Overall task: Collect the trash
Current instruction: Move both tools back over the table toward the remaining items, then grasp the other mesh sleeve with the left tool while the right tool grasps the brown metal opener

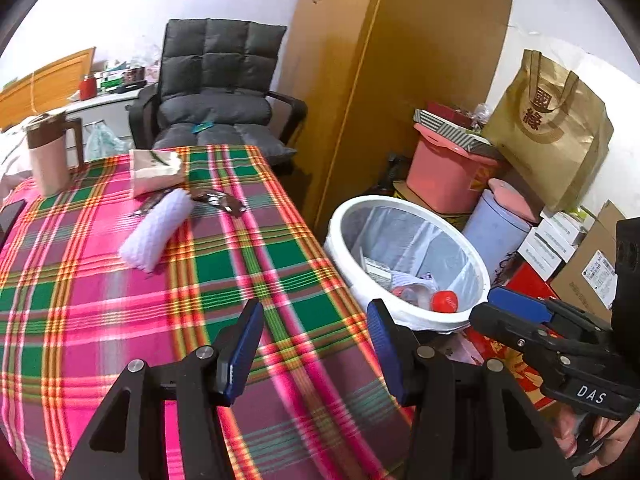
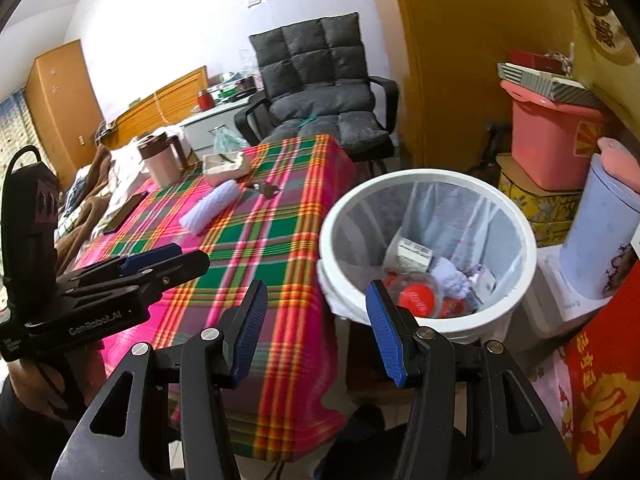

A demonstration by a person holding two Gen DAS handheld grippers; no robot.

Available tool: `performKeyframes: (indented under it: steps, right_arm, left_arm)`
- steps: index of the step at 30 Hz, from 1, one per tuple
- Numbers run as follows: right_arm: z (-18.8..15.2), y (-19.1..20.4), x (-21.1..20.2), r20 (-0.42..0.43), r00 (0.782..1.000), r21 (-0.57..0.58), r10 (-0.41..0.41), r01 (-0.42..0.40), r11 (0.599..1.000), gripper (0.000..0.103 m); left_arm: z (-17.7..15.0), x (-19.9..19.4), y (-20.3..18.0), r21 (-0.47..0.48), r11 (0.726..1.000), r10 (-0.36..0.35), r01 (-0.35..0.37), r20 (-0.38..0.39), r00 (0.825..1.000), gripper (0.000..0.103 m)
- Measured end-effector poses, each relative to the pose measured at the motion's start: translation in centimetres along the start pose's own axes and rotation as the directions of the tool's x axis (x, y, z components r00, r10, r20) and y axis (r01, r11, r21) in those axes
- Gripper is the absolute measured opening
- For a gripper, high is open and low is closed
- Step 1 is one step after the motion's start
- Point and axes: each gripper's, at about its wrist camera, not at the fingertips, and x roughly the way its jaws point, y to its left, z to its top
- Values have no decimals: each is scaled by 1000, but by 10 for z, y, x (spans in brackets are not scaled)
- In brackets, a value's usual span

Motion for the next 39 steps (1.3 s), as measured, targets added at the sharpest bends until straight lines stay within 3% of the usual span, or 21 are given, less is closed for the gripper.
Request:
performKeyframes:
  steps: [23, 39]
  right_arm:
    - [1, 42, 8, -21, 998, -53, 64, -65, 996, 54]
    - [34, 47, 33, -20, 995, -97, 98, -99, 990, 54]
  left_arm:
    - [-17, -40, 52, -70, 993, 101, -99, 18, 995, 53]
    - [30, 0, 94, -24, 984, 176, -176, -4, 984, 53]
